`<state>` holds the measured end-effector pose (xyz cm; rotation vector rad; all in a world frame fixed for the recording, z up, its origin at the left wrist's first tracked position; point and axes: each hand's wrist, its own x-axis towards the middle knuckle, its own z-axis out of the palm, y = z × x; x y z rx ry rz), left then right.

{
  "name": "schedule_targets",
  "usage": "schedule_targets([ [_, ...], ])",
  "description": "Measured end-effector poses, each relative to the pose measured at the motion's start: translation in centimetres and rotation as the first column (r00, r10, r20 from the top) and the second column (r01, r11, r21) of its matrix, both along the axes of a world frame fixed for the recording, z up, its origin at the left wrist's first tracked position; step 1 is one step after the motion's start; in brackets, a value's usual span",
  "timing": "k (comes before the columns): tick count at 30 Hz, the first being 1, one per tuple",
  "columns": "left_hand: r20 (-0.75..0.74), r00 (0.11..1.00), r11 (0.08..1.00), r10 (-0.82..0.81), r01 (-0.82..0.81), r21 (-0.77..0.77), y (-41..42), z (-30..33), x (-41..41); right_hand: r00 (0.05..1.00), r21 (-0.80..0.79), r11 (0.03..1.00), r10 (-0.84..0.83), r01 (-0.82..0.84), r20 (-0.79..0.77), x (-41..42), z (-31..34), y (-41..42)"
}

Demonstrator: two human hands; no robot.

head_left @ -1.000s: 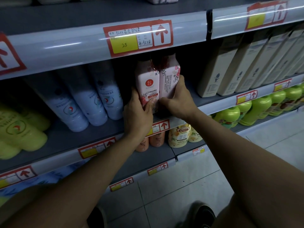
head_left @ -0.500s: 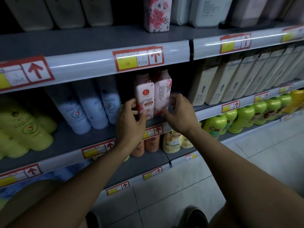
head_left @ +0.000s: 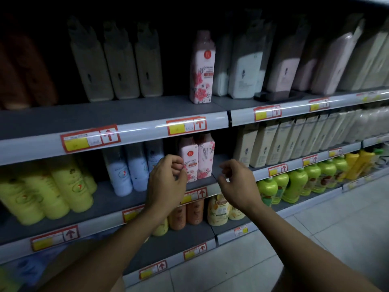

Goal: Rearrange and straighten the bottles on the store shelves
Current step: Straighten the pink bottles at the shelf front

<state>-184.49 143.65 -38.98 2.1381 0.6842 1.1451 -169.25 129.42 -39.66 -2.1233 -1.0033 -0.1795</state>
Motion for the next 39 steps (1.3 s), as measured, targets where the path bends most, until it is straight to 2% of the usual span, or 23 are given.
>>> schedule_targets([
  [8, 0.096, 0.994, 0.996, -0.048, 0.041, 0.080, -1.4, 6.4, -1.2, 0.996, 0.104, 0.995, 0.001, -0.011, 0.093, -1.1, 6.8, -1.4],
  [16, 0.154, 0.987, 0.993, -0.040, 0.022, 0.117, -1.6, 10.5, -3.1, 0.989, 0.141, 0.990, 0.005, -0.026, 0.150, -2.0, 10.9, -1.8],
  [27, 0.169, 0.984, 0.987, 0.060, -0.084, 0.135, 2.6, 12.8, -5.4, 0.984, 0.151, 0.988, 0.005, -0.033, 0.180, -2.2, 13.0, 0.8],
  [35, 0.193, 0.979, 0.983, 0.071, -0.102, 0.155, 5.2, 13.1, -5.0, 0.979, 0.255, 0.967, -0.036, -0.018, 0.203, -1.2, 14.6, 4.5],
  [39, 0.204, 0.976, 0.979, 0.082, -0.117, 0.164, 6.6, 13.1, -4.4, 0.979, 0.243, 0.970, -0.050, 0.000, 0.198, -0.2, 15.8, 6.8],
])
